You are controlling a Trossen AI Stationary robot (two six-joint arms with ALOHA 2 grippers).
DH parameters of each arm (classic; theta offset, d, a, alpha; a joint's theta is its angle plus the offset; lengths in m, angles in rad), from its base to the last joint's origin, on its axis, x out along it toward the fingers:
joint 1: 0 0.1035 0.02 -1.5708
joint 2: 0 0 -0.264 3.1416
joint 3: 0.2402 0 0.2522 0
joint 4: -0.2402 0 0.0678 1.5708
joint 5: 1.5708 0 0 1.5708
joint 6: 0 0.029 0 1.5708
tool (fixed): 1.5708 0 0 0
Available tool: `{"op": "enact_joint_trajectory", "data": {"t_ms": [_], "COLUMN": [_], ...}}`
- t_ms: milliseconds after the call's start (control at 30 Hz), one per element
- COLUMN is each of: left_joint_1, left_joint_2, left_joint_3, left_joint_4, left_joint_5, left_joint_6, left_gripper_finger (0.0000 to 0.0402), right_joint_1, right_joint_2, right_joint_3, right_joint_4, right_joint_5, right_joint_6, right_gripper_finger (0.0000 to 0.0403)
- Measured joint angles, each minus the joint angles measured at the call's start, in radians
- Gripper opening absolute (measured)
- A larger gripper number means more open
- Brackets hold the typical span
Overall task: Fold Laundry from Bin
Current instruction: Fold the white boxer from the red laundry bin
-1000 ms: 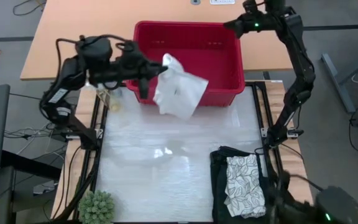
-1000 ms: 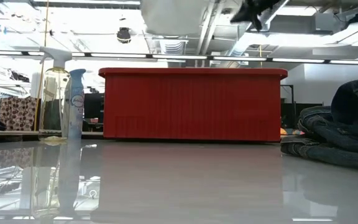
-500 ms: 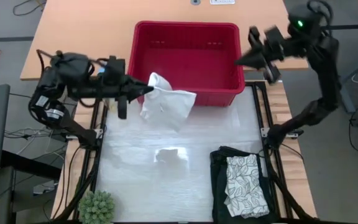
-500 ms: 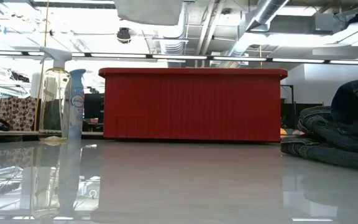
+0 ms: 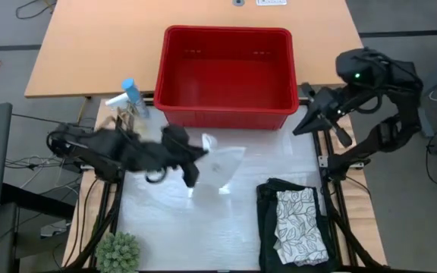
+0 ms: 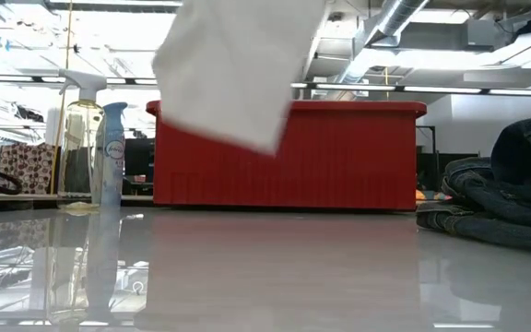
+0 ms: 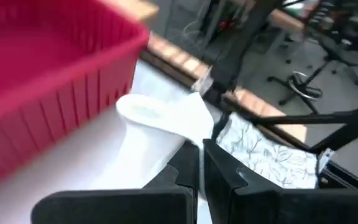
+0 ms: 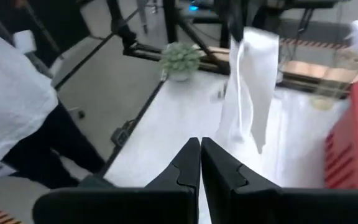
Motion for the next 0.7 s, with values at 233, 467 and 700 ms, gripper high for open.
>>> {"op": "enact_joint_trajectory", "data": {"t_ms": [233, 467, 700], "left_joint_1": [-0.051, 0.065, 0.033], "left_joint_2": [-0.009, -0.135, -0.210], "left_joint_3": [-0.346, -0.559, -0.561], "left_joint_4": [0.099, 0.463, 0.641], "left_joint_5": [-0.207, -0.235, -0.098], "left_joint_6": [-0.272, -0.012, 0.091], "left_gripper_finger": [0.0000, 0.0000, 0.0000], "right_joint_1": [0.054, 0.057, 0.155], "right_joint_2": [0.006, -0.011, 0.000], "right_joint_3": [-0.001, -0.001, 0.000], "right_joint_4": [-0.053, -0.028, -0.022], "right_joint_5": [0.293, 0.360, 0.366], "right_joint_6": [-0.046, 0.041, 0.237], "right_gripper_finger": [0.0042, 0.0042, 0.0042]}}
